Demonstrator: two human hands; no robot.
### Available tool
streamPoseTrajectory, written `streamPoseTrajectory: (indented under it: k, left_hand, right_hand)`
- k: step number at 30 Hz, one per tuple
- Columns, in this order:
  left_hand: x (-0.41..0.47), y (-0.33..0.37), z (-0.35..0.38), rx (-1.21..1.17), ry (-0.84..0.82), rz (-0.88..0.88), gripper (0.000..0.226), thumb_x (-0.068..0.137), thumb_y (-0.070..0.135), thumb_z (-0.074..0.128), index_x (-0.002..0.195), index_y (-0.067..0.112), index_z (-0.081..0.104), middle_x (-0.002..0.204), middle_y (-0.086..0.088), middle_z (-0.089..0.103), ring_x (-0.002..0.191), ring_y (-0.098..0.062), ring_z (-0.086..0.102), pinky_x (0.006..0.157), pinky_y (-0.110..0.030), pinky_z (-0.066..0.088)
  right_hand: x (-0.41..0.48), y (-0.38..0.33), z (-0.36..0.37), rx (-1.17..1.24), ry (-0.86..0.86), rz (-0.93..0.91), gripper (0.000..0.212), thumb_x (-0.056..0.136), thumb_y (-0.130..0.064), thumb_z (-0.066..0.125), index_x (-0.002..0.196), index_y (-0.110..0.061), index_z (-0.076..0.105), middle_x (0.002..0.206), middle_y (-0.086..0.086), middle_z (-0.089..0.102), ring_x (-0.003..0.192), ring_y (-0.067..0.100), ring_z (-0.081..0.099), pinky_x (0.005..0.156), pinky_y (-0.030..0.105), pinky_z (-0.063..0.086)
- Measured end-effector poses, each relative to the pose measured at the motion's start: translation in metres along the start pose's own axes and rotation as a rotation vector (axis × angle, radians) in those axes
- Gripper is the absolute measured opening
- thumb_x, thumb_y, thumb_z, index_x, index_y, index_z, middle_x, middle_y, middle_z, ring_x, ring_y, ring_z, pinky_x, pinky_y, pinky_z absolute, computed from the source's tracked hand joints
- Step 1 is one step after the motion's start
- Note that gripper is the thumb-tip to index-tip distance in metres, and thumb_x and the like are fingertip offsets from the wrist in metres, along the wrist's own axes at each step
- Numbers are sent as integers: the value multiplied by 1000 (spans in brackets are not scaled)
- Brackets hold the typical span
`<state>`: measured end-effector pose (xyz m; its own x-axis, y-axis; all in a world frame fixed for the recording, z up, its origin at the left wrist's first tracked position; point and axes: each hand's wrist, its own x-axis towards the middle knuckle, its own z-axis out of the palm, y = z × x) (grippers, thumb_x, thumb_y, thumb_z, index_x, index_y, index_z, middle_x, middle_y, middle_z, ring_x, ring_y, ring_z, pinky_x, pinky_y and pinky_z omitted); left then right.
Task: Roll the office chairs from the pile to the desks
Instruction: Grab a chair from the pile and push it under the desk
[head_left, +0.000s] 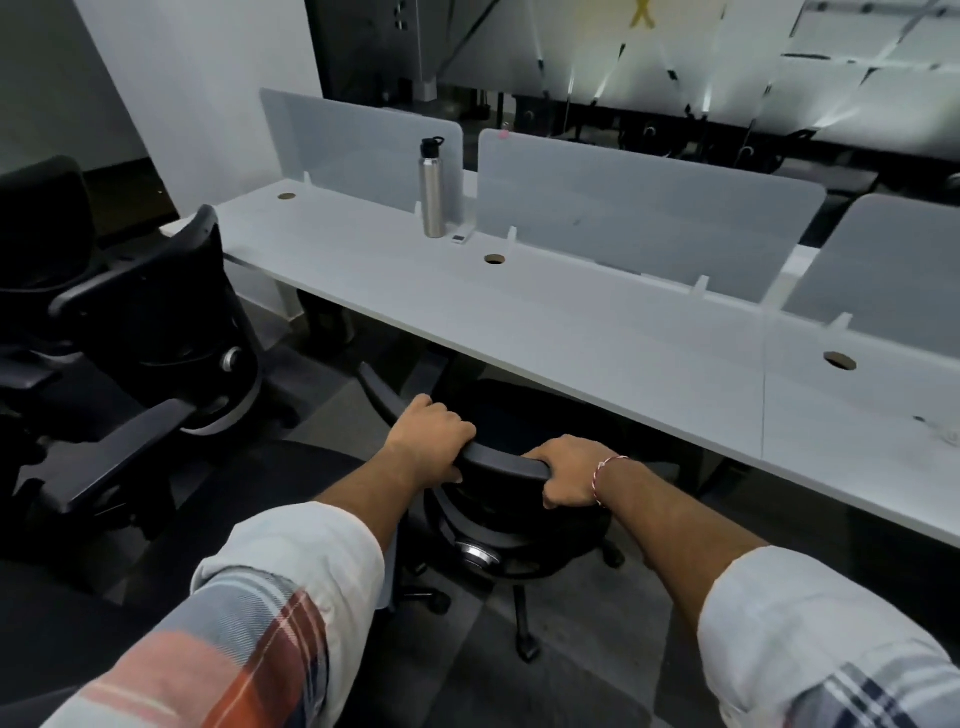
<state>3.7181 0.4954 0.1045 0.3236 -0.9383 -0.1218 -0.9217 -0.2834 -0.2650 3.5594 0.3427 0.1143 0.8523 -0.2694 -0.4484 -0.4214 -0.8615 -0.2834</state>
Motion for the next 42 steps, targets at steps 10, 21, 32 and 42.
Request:
streamPoseTrajectory:
  k: [10, 21, 32, 42]
  left_hand:
    - [-2, 93, -18, -164, 28, -53, 48, 79, 68, 67, 89, 25, 50, 94, 2, 59, 102, -22, 54, 82, -37, 40]
    - [-25, 167, -31, -220, 67, -85, 60, 72, 87, 51, 83, 28, 49, 85, 7, 56, 88, -16, 55, 68, -33, 40]
    - [-70, 184, -31, -186, 25, -111, 61, 73, 88, 51, 89, 29, 46, 94, 6, 56, 100, -17, 54, 77, -35, 45]
    - [-123, 166, -26, -146, -2, 9, 64, 68, 93, 48, 87, 32, 49, 92, 9, 56, 95, -15, 53, 79, -35, 47]
  right_hand:
    - [-50, 72, 24, -363, 243, 66, 64, 70, -82, 56, 114, -35, 62, 90, -8, 65, 87, 17, 63, 75, 33, 49]
    - [-116, 113, 53, -450, 362, -31, 62, 76, -84, 46, 102, -28, 56, 77, -7, 60, 73, 17, 61, 66, 33, 48]
    - [-154, 85, 78, -416, 370, -14, 59, 79, -82, 47, 98, -27, 60, 68, -8, 50, 68, 17, 54, 60, 32, 41]
    - [-198, 22, 122, -382, 420, 63, 53, 82, -79, 46, 87, -26, 47, 67, -6, 47, 63, 16, 51, 56, 32, 37]
